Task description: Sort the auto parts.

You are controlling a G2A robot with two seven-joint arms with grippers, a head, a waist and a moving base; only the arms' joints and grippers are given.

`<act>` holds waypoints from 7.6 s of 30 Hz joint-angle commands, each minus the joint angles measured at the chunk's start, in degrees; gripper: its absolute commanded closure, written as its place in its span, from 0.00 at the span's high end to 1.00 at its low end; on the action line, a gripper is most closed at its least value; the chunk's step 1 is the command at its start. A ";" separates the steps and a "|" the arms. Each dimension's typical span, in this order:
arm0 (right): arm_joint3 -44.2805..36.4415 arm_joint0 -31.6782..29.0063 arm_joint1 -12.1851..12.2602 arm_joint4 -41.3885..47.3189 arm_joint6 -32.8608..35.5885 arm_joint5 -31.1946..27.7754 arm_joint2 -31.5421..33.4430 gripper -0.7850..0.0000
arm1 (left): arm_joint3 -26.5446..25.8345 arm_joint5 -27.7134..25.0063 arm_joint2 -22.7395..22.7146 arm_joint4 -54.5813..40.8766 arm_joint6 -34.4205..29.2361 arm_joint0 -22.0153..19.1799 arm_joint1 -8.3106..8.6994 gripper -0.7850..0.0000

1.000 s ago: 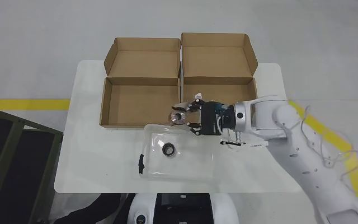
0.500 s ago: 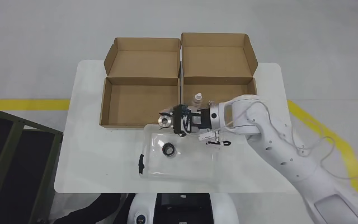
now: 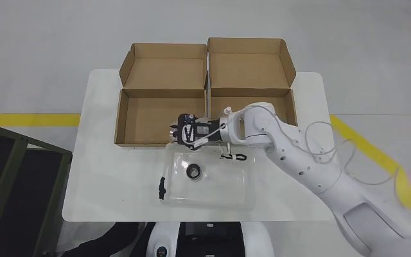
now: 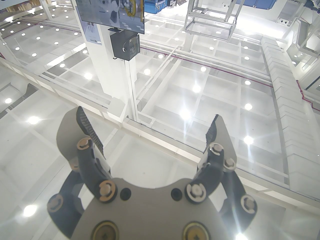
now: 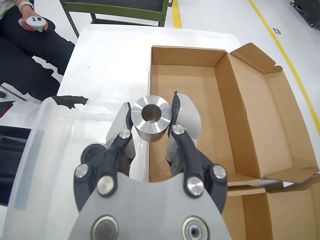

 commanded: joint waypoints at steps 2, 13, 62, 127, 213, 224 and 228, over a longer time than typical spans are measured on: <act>2.31 1.78 -1.46 0.28 -0.36 0.57 -1.45 0.00 | 0.00 0.00 0.00 0.00 0.00 0.00 0.00 1.00; 11.63 6.43 -7.43 0.50 -1.52 3.76 -6.68 0.00 | 0.00 0.00 0.00 0.00 0.00 0.00 0.00 1.00; 47.57 10.78 -26.39 -8.53 -10.21 4.87 -12.52 0.82 | 0.00 0.00 0.00 0.00 0.00 0.00 0.00 1.00; -20.08 -35.29 -2.01 -29.23 4.43 -14.32 23.19 1.00 | 0.00 0.00 0.00 0.00 0.00 0.00 0.00 1.00; -22.96 -29.32 2.94 -11.82 -0.76 -14.44 22.93 0.00 | 0.00 0.00 0.00 0.00 0.00 0.00 0.00 1.00; -26.14 -28.71 4.01 -7.81 -1.80 -14.44 26.52 0.00 | 0.00 0.00 0.00 0.00 0.00 0.00 0.00 1.00; -26.26 -28.26 4.26 -6.51 -2.56 -14.11 27.88 0.00 | 0.00 0.00 0.00 0.00 0.00 0.00 0.00 1.00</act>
